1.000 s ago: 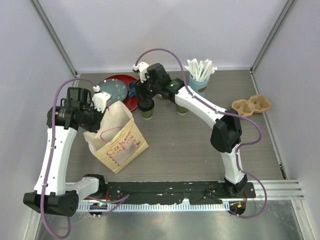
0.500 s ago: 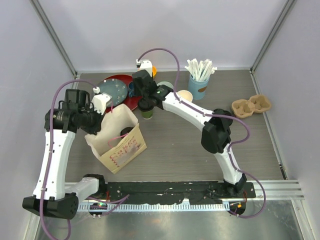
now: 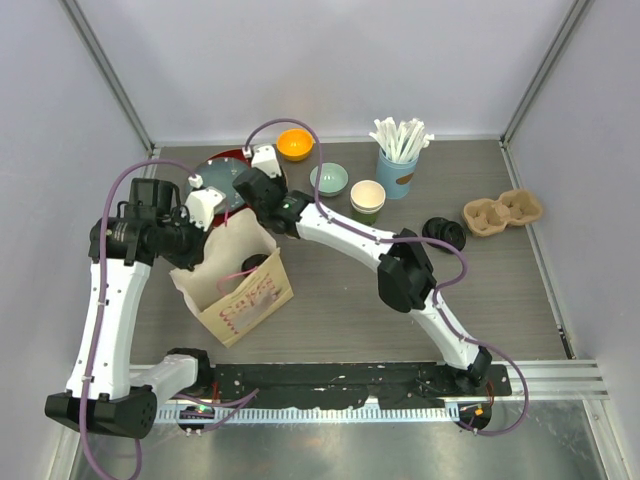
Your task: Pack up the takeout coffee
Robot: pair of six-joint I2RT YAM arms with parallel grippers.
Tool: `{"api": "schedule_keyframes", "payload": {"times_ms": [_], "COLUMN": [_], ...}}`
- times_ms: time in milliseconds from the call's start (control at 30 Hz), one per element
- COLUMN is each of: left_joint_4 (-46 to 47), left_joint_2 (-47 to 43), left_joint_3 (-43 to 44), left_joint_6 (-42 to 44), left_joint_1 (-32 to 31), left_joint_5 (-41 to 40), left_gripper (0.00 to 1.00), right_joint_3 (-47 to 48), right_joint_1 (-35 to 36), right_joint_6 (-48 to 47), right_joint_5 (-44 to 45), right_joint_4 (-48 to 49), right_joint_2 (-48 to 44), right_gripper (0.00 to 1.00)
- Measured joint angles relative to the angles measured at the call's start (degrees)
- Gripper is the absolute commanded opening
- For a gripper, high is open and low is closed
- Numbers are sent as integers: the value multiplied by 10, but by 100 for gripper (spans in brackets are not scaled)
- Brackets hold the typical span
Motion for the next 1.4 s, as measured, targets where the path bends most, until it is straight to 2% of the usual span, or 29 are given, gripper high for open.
{"api": "schedule_keyframes", "payload": {"times_ms": [200,500,700,767,1100,1400], "left_joint_4": [0,0,0,0,0,0], "left_joint_2": [0,0,0,0,2,2], "left_joint_3": [0,0,0,0,0,2], "left_joint_6": [1,2,3,4,12,14], "left_joint_1": [0,0,0,0,0,0], "left_joint_5": [5,11,13,13,15,16], "left_gripper": [0,0,0,0,0,0], "right_joint_3": [-25,-29,-37,-37,-46,-93], "right_joint_1": [-1,-7,-10,-11,-11,-11], "right_joint_6": [-4,-9,-1,0,-1,-15], "right_joint_5": [19,28,9,7,5,-2], "right_joint_4": [2,2,3,7,7,35], "right_joint_2": [0,0,0,0,2,-22], "right_gripper": [41,36,47,47,39,27]}}
